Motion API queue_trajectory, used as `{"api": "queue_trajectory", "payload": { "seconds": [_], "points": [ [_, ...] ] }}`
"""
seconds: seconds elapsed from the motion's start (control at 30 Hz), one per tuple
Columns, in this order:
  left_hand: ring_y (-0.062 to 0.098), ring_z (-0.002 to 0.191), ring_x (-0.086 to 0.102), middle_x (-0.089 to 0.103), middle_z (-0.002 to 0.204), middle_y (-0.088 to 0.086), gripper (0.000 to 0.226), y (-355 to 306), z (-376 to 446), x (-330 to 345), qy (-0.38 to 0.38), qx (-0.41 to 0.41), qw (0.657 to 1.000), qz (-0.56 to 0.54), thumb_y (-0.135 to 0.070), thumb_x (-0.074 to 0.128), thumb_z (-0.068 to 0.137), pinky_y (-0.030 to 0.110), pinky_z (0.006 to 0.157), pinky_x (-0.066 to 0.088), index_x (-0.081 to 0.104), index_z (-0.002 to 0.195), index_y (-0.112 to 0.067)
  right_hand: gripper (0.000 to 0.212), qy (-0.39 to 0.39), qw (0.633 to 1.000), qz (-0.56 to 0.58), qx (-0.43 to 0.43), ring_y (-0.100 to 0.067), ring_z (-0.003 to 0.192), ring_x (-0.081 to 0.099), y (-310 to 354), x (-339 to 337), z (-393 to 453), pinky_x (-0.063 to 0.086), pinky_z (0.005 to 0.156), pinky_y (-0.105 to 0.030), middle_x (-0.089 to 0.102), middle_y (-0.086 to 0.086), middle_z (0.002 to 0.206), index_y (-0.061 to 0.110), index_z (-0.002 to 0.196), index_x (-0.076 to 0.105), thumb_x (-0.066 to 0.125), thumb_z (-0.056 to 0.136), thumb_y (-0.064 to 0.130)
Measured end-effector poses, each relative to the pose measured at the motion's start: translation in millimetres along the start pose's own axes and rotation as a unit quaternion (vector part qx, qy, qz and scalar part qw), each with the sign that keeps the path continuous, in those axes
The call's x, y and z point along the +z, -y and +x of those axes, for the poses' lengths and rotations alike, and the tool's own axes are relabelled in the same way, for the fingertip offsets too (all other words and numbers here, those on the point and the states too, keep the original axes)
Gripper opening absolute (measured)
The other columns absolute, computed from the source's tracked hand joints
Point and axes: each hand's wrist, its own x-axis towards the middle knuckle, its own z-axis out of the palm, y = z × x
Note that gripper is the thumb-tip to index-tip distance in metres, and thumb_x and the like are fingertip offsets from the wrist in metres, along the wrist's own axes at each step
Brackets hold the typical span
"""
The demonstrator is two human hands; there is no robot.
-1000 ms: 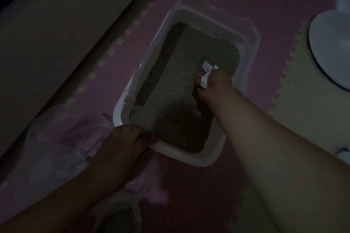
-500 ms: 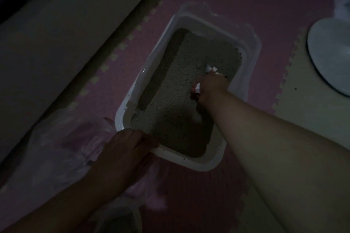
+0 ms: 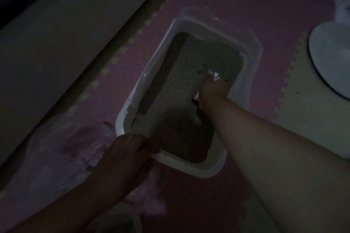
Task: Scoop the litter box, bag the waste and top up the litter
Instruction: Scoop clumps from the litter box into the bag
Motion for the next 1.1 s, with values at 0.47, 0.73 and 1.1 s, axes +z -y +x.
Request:
{"api": "queue_trajectory", "payload": {
  "seconds": [0.47, 0.73, 1.1],
  "points": [
    [0.03, 0.086, 0.063, 0.066, 0.098, 0.006, 0.035, 1, 1, 0, 0.041, -0.014, 0.999, 0.005, -0.028, 0.053, 0.087, 0.042, 0.071, 0.053, 0.07, 0.115, -0.017, 0.05, -0.091, 0.989, -0.064, -0.096, -0.023, 0.089, 0.065, -27, -6, 1, 0.04, 0.063, -0.026, 0.067, -0.007, 0.102, 0.002, 0.107, 0.064, 0.045, 0.103, 0.048],
    [0.029, 0.086, 0.065, 0.067, 0.1, 0.005, 0.03, 1, 1, 2, 0.023, 0.004, 1.0, -0.011, -0.029, 0.052, 0.092, 0.043, 0.072, 0.053, 0.071, 0.111, -0.016, 0.043, -0.071, 0.993, -0.017, -0.09, -0.009, 0.051, 0.053, -29, -10, -7, 0.034, 0.035, -0.014, 0.057, 0.001, 0.067, 0.009, 0.088, 0.062, 0.045, 0.103, 0.046],
    [0.024, 0.087, 0.06, 0.062, 0.102, 0.001, 0.025, 4, -2, 8, 0.015, 0.017, 1.0, 0.002, -0.025, 0.057, 0.094, 0.044, 0.073, 0.049, 0.066, 0.117, -0.018, 0.05, -0.055, 0.994, -0.016, -0.091, -0.03, 0.076, 0.069, -53, -12, -34, 0.06, 0.074, -0.05, 0.07, -0.011, 0.085, 0.012, 0.087, 0.066, 0.051, 0.086, 0.06]
  ]
}}
